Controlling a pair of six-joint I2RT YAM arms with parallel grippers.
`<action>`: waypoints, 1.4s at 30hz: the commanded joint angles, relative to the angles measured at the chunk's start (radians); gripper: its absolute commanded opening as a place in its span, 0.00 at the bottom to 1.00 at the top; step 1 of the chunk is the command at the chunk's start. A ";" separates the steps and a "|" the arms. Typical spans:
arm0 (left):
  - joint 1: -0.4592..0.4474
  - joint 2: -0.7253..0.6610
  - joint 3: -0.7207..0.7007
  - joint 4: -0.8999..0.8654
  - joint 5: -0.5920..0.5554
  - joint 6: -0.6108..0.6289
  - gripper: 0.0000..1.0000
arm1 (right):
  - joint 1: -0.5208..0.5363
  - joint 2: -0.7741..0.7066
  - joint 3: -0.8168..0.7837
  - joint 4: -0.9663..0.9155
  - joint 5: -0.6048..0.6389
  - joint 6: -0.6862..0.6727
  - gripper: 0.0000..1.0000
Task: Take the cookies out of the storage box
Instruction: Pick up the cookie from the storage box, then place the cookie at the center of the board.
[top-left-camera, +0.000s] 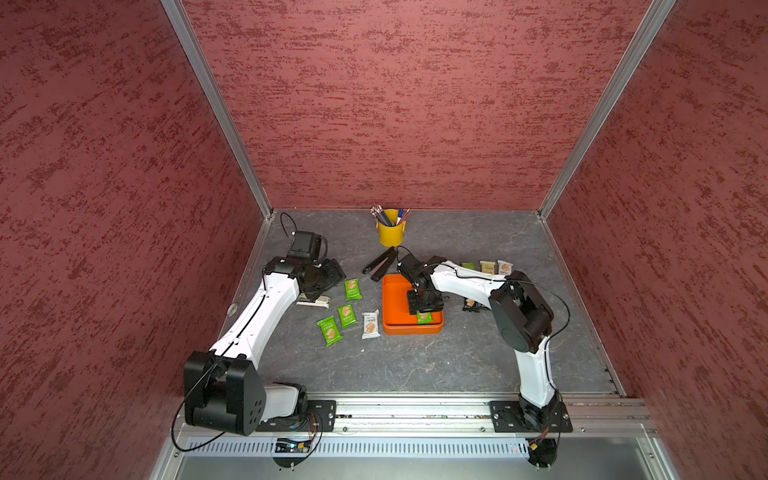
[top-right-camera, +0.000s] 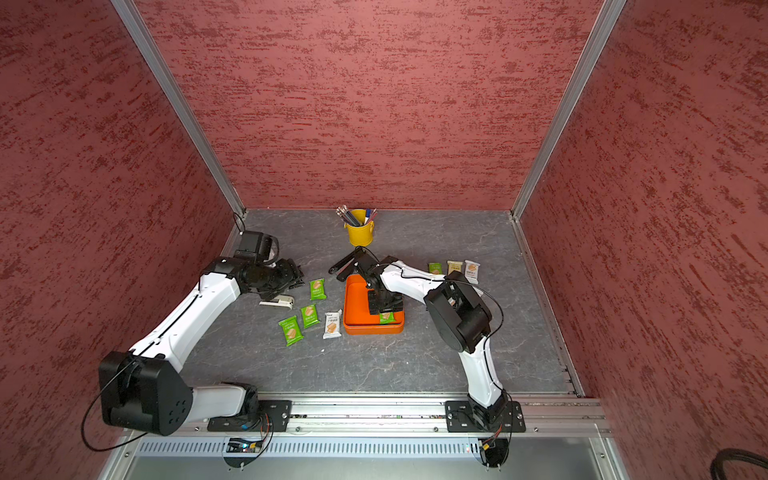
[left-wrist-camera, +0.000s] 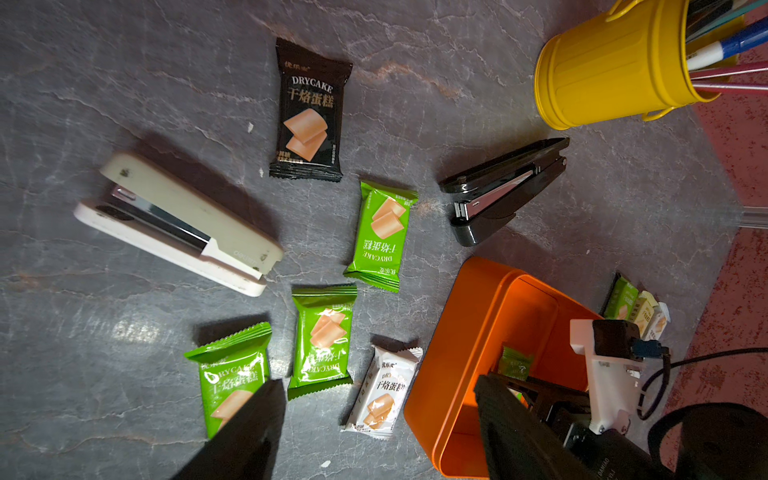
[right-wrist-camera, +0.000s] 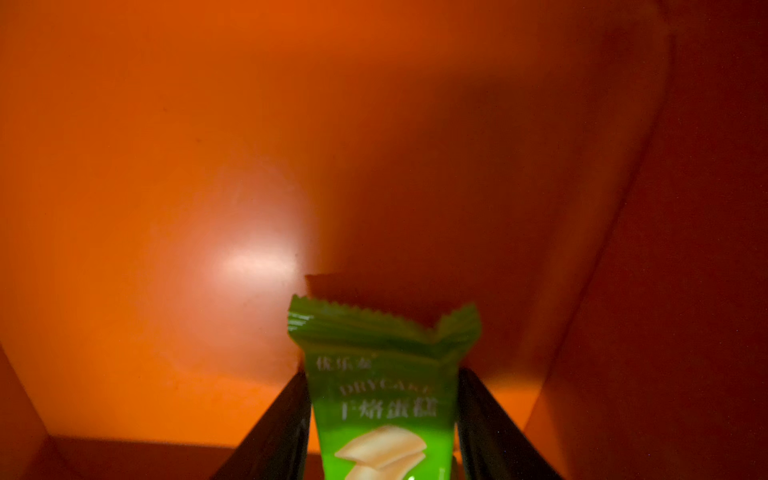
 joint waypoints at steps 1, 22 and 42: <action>0.004 -0.002 0.021 -0.011 -0.015 0.012 0.76 | 0.006 0.011 0.010 0.024 -0.003 0.012 0.47; -0.032 0.022 0.019 0.035 -0.005 -0.039 0.76 | -0.029 -0.213 0.189 -0.083 0.094 -0.060 0.40; -0.269 0.031 0.086 -0.071 -0.187 -0.156 0.76 | -0.335 -0.249 -0.028 0.004 -0.008 -0.224 0.40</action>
